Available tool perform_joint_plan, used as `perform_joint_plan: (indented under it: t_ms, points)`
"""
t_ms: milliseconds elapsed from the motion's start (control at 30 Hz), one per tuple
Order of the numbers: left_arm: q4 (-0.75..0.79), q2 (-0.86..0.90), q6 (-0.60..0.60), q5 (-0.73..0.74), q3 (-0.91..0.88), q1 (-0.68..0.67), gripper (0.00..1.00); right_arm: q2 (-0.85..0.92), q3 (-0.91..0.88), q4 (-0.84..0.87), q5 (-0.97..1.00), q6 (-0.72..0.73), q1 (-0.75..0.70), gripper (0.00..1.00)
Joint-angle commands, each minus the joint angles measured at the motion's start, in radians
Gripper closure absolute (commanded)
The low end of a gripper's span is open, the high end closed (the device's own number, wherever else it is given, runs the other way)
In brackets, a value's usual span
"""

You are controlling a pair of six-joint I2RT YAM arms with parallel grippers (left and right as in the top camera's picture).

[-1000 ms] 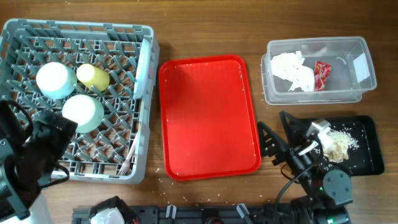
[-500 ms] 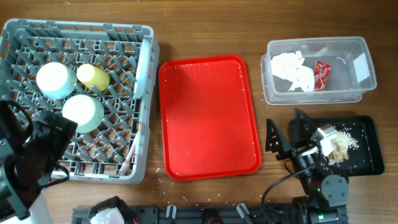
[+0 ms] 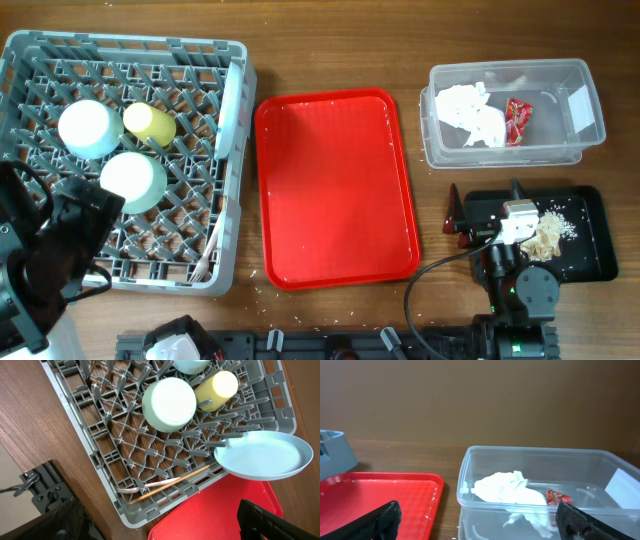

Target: Sort waste into correct bins and load items into the dishwasher rack

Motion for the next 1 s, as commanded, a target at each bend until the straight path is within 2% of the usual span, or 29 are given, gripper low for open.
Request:
perform_joint_plan:
  t_ms: [0, 633, 700, 767, 833, 867, 900, 967]
  points:
    - [0.003, -0.003, 0.001, -0.014, 0.001, 0.005, 0.00, -0.012, -0.001, 0.000, 0.017, 0.062, -0.005, 0.00]
    - [0.002, -0.003, 0.002, -0.017, 0.001, 0.005, 0.00, -0.011, -0.001, 0.002, 0.013, 0.080, -0.005, 0.00]
    - [-0.006, 0.001, 0.001, -0.090, 0.001, 0.005, 0.00, -0.011, -0.001, 0.002, 0.013, 0.080, -0.005, 0.00]
    - [-0.010, -0.008, -0.003, -0.027, -0.009, 0.005, 0.00, -0.011, -0.001, 0.002, 0.013, 0.080, -0.005, 0.00]
    - [-0.006, -0.043, 0.002, -0.040, -0.066, 0.000, 0.00, -0.011, -0.001, 0.002, 0.013, 0.080, -0.005, 0.00]
    - [0.010, -0.066, 0.002, -0.061, -0.115, -0.002, 0.00, -0.011, -0.001, 0.002, 0.013, 0.080, -0.005, 0.00]
    - [0.115, -0.119, 0.060, -0.060, -0.235, -0.012, 0.00, -0.011, -0.001, 0.002, 0.013, 0.080, -0.005, 0.00]
    - [0.310, -0.196, 0.200, 0.043, -0.412, -0.027, 0.00, -0.011, -0.001, 0.002, 0.013, 0.080, -0.005, 0.00]
